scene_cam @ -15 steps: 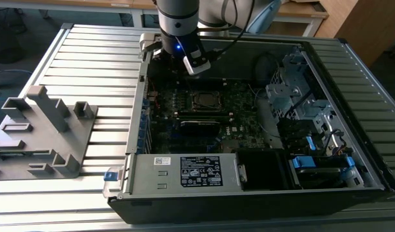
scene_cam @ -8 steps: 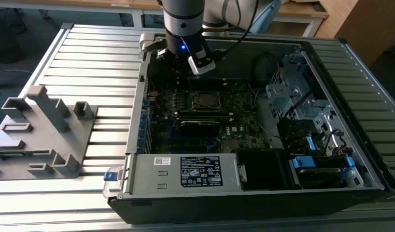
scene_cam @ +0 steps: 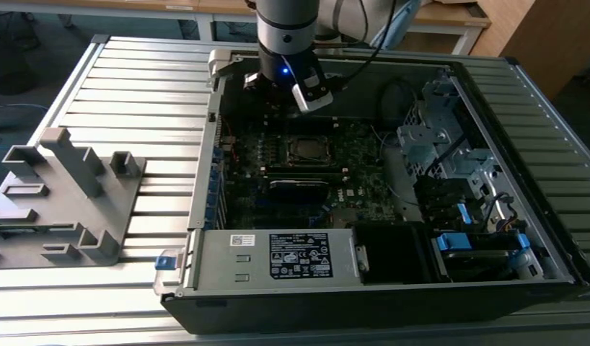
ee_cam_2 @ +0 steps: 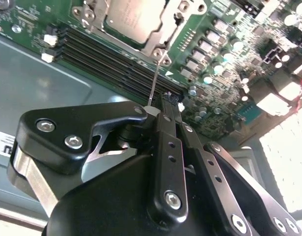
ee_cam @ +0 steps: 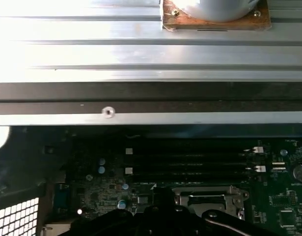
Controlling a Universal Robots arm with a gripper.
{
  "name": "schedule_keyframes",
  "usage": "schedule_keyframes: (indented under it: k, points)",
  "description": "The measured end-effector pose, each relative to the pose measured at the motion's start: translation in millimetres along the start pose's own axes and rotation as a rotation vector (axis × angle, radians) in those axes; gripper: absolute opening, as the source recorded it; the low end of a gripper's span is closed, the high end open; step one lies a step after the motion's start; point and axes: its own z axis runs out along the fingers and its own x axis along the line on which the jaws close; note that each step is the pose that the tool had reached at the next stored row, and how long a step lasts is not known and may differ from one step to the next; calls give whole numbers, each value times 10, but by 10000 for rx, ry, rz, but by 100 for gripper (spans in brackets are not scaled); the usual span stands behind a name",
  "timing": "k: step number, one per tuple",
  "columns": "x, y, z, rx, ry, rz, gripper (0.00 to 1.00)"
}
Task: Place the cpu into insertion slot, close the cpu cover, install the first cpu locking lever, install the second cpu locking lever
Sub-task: 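Install the first cpu locking lever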
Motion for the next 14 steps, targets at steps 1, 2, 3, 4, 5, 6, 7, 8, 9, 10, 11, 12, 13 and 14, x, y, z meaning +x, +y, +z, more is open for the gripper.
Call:
schedule_keyframes:
  k: [1,2,3,4,5,6,7,8,9,10,11,12,13,14]
  points:
    - [-16,1,0,3,4,1,11]
    - [-33,1,1,5,6,1,11]
    - [-50,1,1,8,9,1,11]
    - [-68,2,1,12,13,2,11]
    - [-86,2,2,16,15,3,11]
    - [-103,3,3,21,17,4,11]
    - [-114,3,3,27,17,4,11]
    - [-114,3,3,30,17,4,11]
    - [-114,2,2,32,18,4,11]
    - [-114,2,2,34,18,4,11]
    - [-114,3,3,34,17,3,11]
    - [-115,4,3,71,16,3,11]
    - [-115,3,3,239,12,-1,11]
    - [-116,3,3,419,9,-5,11]
